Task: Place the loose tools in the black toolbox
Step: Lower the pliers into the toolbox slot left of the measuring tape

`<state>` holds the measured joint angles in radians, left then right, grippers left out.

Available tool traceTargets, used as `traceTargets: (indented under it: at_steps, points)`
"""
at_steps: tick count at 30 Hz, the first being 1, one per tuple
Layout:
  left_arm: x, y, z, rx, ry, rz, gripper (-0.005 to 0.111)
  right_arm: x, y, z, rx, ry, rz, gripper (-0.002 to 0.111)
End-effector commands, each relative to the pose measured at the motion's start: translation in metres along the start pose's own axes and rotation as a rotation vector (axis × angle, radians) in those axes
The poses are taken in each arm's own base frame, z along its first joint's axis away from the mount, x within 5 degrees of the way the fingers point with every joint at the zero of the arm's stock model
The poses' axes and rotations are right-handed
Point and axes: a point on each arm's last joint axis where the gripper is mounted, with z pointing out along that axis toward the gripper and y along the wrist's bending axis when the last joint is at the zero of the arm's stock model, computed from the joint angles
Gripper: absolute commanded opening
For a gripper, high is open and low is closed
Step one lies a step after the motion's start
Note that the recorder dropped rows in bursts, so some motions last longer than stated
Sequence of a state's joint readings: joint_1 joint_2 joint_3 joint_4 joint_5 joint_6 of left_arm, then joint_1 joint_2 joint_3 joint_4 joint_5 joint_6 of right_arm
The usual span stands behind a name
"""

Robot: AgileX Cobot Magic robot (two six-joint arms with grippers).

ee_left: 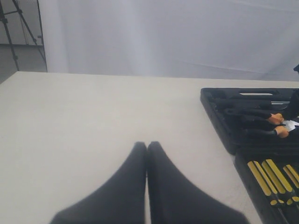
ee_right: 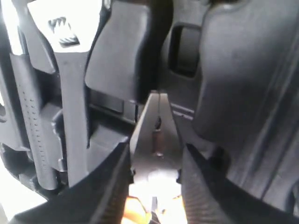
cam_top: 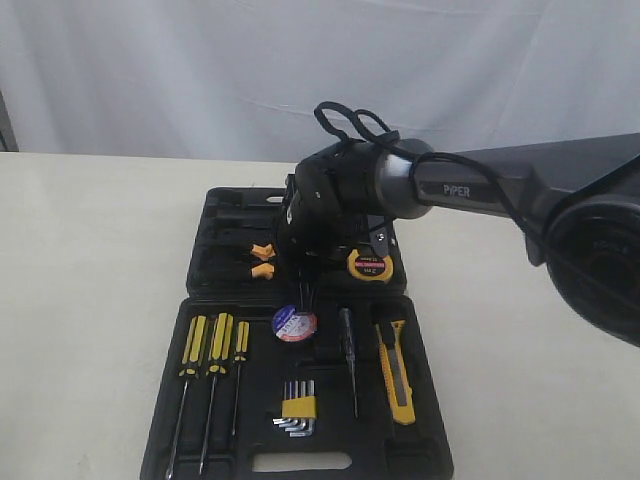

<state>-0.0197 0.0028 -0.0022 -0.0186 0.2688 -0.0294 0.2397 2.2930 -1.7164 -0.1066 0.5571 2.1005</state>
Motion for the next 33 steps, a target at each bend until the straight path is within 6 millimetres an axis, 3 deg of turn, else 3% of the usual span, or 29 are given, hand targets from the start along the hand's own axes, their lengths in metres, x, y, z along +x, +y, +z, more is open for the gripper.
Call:
traceTargets:
  at_steps: [1,2,4,10,15,17,21,24,29,33]
  points:
    - [0.001,0.000,0.000,0.003,0.000,-0.003,0.000,-0.001,0.001,-0.003,0.009,-0.006,0.006,0.026]
    - [0.001,0.000,0.000,0.003,0.000,-0.003,0.000,0.000,0.002,-0.003,-0.002,-0.003,0.001,0.044]
    - [0.001,0.000,0.000,0.003,0.000,-0.003,0.000,0.000,0.004,-0.003,-0.019,-0.003,-0.013,0.064]
    - [0.001,0.000,0.000,0.003,0.000,-0.003,0.000,0.000,0.004,-0.004,-0.024,-0.003,-0.017,0.066]
    - [0.001,0.000,0.000,0.003,0.000,-0.003,0.000,0.007,0.021,-0.023,-0.146,0.054,-0.030,0.066]
    - [0.001,0.000,0.000,0.003,0.000,-0.003,0.000,0.010,0.023,-0.032,-0.168,0.053,-0.088,0.058]
    - [0.001,0.000,0.000,0.003,0.000,-0.003,0.000,0.015,0.023,-0.046,-0.157,0.024,-0.284,0.021]
    - [0.001,0.000,0.000,0.003,0.000,-0.003,0.000,0.014,0.026,-0.057,-0.161,-0.023,-0.553,0.000]
    - [0.001,0.000,0.000,0.003,0.000,-0.003,0.000,0.012,0.029,-0.066,-0.156,-0.097,-1.025,0.000]
    - [0.001,0.000,0.000,0.003,0.000,-0.003,0.000,0.008,0.027,-0.072,-0.082,-0.124,-1.262,0.000]
